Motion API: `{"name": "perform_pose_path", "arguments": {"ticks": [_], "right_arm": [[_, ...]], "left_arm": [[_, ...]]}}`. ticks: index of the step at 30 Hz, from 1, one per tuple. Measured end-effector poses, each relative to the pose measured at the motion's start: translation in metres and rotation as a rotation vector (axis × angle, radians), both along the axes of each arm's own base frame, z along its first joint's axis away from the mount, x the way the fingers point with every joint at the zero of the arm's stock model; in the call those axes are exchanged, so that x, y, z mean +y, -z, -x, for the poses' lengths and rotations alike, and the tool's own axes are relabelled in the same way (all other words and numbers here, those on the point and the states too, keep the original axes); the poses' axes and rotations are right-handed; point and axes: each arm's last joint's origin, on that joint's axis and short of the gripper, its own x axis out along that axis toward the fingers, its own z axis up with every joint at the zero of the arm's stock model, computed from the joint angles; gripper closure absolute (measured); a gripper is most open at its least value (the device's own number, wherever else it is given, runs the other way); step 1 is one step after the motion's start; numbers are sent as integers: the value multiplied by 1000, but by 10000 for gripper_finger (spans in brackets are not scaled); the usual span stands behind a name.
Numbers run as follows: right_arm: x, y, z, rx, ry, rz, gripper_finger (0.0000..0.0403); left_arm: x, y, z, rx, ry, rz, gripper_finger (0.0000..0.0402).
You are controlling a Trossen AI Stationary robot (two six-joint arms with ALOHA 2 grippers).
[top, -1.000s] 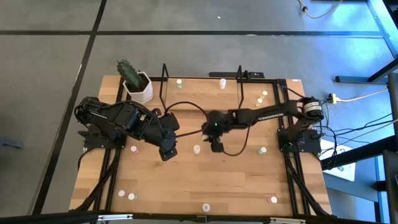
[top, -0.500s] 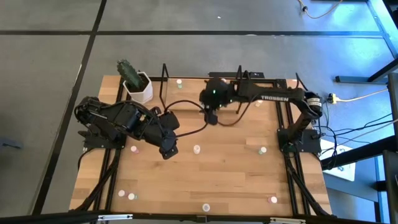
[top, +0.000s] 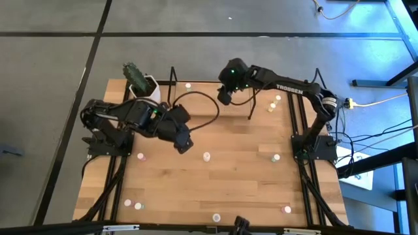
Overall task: Pick and place medicine bottles onto shelf by color
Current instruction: Put the center yellow pill bottle on the shelf
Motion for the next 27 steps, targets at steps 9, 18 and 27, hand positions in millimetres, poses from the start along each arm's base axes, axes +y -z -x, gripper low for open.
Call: {"name": "perform_pose_path", "arguments": {"ticks": [9, 18, 27], "right_arm": [[-18, 19, -2, 45, -7, 17, 279], [-32, 35, -8, 39, -186, 84, 279], [-37, 47, -12, 60, -208, 100, 279]], "left_arm": [[34, -2, -5, -33, -169, -89, 153], [62, -2, -6, 2, -222, -116, 153], [87, -2, -5, 59, -233, -154, 153]]}}
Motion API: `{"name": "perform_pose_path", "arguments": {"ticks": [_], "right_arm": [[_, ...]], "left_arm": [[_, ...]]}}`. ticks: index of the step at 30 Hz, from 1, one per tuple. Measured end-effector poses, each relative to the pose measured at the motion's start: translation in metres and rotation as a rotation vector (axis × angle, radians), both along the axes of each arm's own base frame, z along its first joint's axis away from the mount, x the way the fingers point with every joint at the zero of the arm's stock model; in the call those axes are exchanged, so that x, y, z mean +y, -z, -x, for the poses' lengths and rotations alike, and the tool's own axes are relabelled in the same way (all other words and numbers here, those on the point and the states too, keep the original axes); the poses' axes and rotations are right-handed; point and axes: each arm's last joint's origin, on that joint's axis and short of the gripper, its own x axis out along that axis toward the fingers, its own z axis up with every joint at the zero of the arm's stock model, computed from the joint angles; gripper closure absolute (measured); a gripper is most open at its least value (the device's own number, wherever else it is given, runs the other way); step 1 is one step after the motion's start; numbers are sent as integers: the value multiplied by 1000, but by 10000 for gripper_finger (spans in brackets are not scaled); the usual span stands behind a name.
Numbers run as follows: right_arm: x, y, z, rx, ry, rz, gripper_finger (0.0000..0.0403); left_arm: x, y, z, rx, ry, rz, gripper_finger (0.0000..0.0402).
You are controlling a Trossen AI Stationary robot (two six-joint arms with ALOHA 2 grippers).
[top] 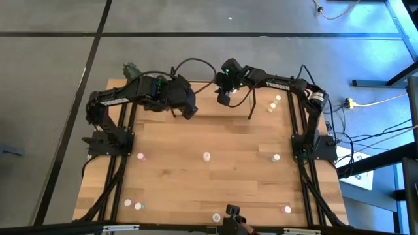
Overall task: Pick and place medicine bottles onto shelf by color
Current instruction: Put the center yellow pill bottle on the shelf
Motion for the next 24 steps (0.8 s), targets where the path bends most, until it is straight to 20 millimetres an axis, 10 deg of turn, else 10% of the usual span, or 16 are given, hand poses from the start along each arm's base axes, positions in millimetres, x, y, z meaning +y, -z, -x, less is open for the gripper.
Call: {"name": "perform_pose_path", "arguments": {"ticks": [24], "right_arm": [[-22, 13, 7, 20, -164, 89, 279]], "left_arm": [[35, -3, 0, -73, -126, 1, 153]]}}
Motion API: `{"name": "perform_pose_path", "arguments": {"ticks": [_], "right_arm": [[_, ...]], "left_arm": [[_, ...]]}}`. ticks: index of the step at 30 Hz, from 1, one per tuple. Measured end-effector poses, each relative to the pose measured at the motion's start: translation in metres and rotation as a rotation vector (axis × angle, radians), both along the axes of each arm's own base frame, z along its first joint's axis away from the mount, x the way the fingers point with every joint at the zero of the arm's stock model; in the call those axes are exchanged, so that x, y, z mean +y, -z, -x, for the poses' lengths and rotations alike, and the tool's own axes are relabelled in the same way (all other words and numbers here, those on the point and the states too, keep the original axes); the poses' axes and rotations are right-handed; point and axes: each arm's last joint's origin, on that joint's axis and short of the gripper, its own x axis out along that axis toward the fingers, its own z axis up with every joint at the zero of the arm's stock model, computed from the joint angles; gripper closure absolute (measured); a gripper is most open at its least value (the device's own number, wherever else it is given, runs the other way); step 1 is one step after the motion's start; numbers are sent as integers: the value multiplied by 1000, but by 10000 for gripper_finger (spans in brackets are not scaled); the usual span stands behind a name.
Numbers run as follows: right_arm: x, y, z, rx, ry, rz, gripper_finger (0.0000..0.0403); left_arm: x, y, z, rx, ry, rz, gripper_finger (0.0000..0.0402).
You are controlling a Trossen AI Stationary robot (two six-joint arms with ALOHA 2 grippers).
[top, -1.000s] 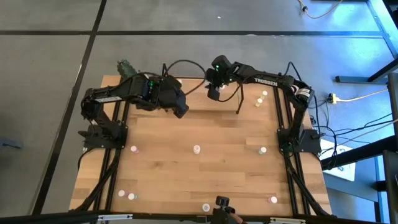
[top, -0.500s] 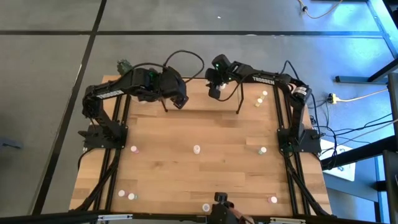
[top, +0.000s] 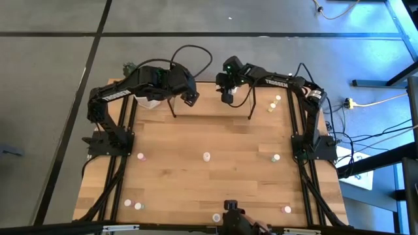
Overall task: Pick and place medicine bottles onto shelf by color
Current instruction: Put the center yellow pill bottle on the shelf
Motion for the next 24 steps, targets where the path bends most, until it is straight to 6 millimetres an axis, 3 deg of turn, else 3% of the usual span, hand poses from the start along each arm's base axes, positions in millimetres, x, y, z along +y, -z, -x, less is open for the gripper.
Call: {"name": "perform_pose_path", "arguments": {"ticks": [10, 17, 24], "right_arm": [[-3, 0, 2, -30, 157, -127, 279], [-6, 1, 4, -19, 312, -126, 279], [-6, 0, 3, -47, 350, -152, 279]], "left_arm": [[1, 0, 0, -3, -7, 1, 153], [1, 0, 0, -3, -7, 1, 153], [1, 0, 0, -3, -7, 1, 153]]}}
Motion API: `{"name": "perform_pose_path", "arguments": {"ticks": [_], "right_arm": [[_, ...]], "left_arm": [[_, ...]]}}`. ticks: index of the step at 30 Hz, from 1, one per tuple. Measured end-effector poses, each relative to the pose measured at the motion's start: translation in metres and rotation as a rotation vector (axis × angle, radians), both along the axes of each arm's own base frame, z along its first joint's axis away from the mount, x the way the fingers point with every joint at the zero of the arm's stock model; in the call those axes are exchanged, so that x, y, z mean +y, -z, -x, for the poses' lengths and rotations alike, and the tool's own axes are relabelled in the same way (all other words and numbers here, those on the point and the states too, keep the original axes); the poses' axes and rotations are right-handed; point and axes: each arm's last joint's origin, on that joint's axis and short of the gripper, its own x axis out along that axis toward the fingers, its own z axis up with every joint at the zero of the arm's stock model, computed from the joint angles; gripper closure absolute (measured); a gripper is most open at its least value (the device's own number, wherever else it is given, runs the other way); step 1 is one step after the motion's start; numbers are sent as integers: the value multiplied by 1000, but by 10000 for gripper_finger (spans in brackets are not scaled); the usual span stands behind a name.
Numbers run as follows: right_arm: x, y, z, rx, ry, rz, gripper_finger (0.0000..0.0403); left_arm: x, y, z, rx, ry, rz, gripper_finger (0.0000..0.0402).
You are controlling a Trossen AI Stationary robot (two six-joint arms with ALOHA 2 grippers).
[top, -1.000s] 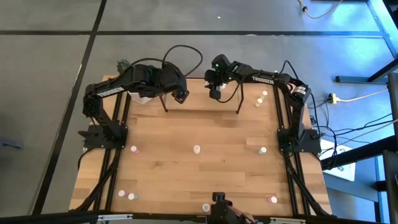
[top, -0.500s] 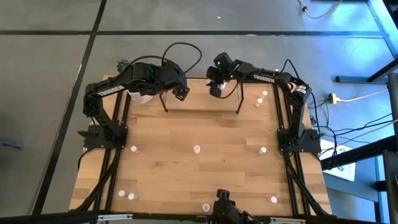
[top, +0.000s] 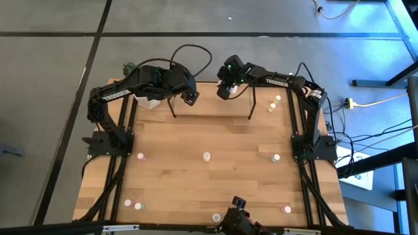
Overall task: Pick and place medicine bottles onto shelf by color
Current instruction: Put the center yellow pill bottle on the shelf
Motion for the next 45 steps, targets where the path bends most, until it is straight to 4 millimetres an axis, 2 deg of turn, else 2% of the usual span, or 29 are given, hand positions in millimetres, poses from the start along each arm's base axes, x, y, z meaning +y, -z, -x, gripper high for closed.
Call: {"name": "perform_pose_path", "arguments": {"ticks": [6, 17, 22, 30, 45], "right_arm": [[0, 0, 0, -6, 16, -12, 279], [0, 0, 0, 14, -60, 42, 279], [-1, 10, -5, 19, -138, 46, 279], [-3, 23, -7, 45, -147, 25, 279], [-5, 27, -9, 59, -174, 62, 279]], "left_arm": [[0, 0, 0, 0, 0, 0, 153], [0, 0, 0, 0, 0, 0, 153], [0, 0, 0, 0, 0, 0, 153], [0, 0, 0, -2, 0, 0, 153], [0, 0, 0, -2, 2, 3, 153]]}}
